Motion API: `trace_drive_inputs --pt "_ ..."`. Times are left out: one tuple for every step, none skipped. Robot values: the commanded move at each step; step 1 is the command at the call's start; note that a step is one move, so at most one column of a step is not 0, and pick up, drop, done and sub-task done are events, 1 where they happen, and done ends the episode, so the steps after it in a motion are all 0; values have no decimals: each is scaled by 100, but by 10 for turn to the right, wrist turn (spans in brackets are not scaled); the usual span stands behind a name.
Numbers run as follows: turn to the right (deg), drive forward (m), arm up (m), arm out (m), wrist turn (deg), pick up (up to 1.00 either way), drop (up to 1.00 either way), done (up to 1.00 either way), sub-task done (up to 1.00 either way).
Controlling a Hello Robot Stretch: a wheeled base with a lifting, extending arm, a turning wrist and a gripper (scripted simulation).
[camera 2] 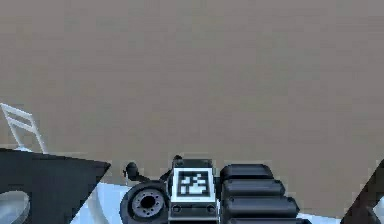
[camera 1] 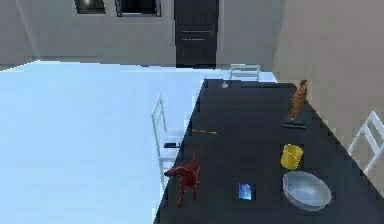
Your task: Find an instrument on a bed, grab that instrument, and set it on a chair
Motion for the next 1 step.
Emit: trace_drive_inputs --pt "450 0 0 0 0 0 0 0 0"
